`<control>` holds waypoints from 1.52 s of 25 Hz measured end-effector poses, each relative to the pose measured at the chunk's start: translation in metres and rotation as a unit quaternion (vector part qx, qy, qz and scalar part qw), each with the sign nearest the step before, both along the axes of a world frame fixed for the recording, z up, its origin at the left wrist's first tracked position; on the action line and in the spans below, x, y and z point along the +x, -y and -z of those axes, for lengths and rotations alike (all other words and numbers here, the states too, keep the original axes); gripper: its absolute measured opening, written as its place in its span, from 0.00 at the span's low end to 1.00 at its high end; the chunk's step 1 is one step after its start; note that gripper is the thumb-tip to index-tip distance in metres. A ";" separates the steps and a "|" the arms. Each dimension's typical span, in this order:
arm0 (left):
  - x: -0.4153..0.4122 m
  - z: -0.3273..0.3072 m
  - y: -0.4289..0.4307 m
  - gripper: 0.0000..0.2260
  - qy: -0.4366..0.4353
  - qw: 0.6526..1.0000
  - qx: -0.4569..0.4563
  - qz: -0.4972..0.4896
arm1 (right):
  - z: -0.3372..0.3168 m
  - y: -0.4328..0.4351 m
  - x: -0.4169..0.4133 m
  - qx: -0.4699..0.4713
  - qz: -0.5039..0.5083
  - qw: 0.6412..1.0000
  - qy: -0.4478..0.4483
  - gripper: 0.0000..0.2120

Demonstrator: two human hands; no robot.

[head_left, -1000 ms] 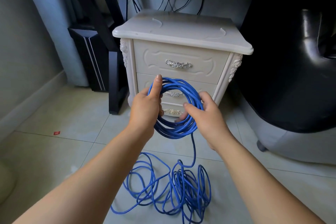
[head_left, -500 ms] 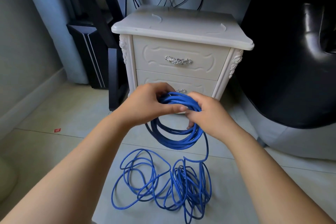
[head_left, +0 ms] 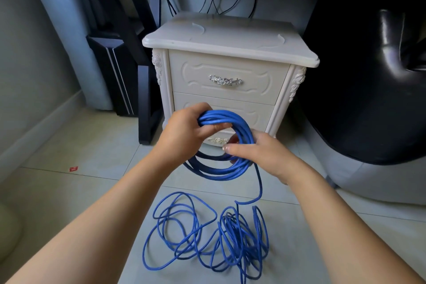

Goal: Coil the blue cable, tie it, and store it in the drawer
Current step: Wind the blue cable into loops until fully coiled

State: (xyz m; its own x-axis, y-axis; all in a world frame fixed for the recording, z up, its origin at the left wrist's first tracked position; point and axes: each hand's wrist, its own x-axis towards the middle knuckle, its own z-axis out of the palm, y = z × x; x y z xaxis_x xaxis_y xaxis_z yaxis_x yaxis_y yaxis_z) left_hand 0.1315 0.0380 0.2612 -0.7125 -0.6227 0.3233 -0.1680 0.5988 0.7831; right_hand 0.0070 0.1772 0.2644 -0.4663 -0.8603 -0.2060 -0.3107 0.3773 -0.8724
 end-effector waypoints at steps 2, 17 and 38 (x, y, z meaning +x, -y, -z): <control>0.000 -0.001 0.002 0.16 -0.037 0.998 0.024 -0.042 | 0.007 0.000 0.001 0.045 -0.011 0.999 0.005 0.14; -0.001 0.001 -0.005 0.15 -0.015 0.933 0.347 0.094 | 0.001 0.017 0.003 -0.202 0.178 0.935 0.229 0.06; -0.002 0.006 -0.008 0.25 0.026 0.999 -0.005 0.020 | -0.006 0.004 0.005 -0.044 0.002 0.998 0.038 0.11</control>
State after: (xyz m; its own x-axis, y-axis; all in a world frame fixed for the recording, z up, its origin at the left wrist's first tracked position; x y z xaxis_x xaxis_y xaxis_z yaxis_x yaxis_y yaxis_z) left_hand 0.1299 0.0458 0.2556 -0.7526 -0.5905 0.2913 -0.1840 0.6134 0.7680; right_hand 0.0116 0.1727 0.2704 -0.4563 -0.8743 -0.1652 -0.2401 0.2997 -0.9233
